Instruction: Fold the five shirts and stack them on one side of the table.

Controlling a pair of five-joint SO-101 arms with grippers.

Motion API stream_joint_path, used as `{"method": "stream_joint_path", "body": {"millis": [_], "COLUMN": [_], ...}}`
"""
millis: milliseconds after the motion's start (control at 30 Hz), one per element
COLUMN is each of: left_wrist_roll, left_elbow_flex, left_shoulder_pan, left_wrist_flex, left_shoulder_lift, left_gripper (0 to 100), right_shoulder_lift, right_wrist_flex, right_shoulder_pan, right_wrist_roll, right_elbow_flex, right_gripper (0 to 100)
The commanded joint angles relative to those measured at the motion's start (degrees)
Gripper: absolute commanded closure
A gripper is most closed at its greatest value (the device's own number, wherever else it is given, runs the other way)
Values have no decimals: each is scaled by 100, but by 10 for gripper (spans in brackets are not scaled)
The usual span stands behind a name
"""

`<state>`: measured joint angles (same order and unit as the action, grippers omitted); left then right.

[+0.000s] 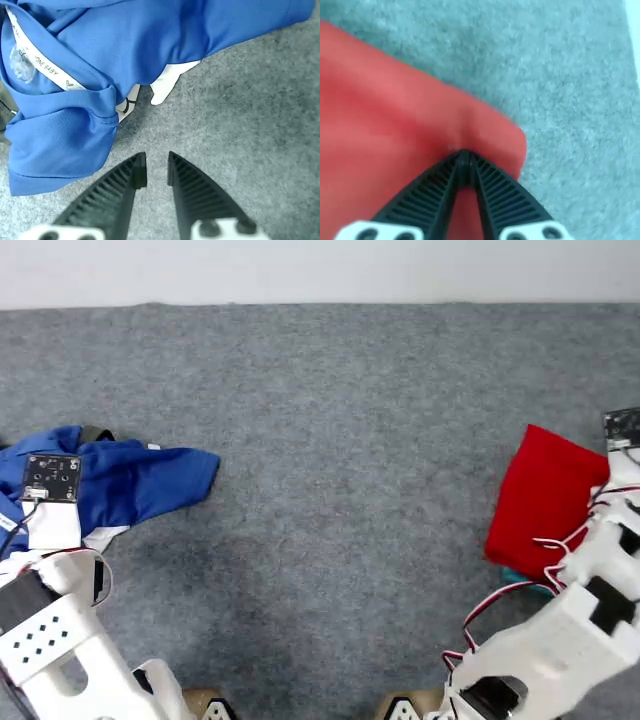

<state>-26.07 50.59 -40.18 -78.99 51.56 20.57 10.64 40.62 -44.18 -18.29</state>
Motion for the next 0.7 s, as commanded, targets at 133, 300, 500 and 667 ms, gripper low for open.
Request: {"method": "stream_joint_path", "body": {"millis": [133,300,500,667], "left_wrist_roll": [35,35,35,35], "left_elbow_flex": [-48,-84,-110,-462], "left_shoulder_pan": [35,18,35,114], "left_wrist_flex": [97,97,97,88], "left_shoulder_lift": [88,97,97,44], "left_gripper": [921,921,921,921], "right_shoulder_lift": [-1253,-2202,-2862,-3046], "right_wrist_flex": [910,2044,3459,4857], "right_shoulder_pan": [-57,-435,-954,-1437], "right_wrist_roll": [642,730,730,730], "right_elbow_flex": [316,316,299,299], "right_gripper": [990,990,990,990]}}
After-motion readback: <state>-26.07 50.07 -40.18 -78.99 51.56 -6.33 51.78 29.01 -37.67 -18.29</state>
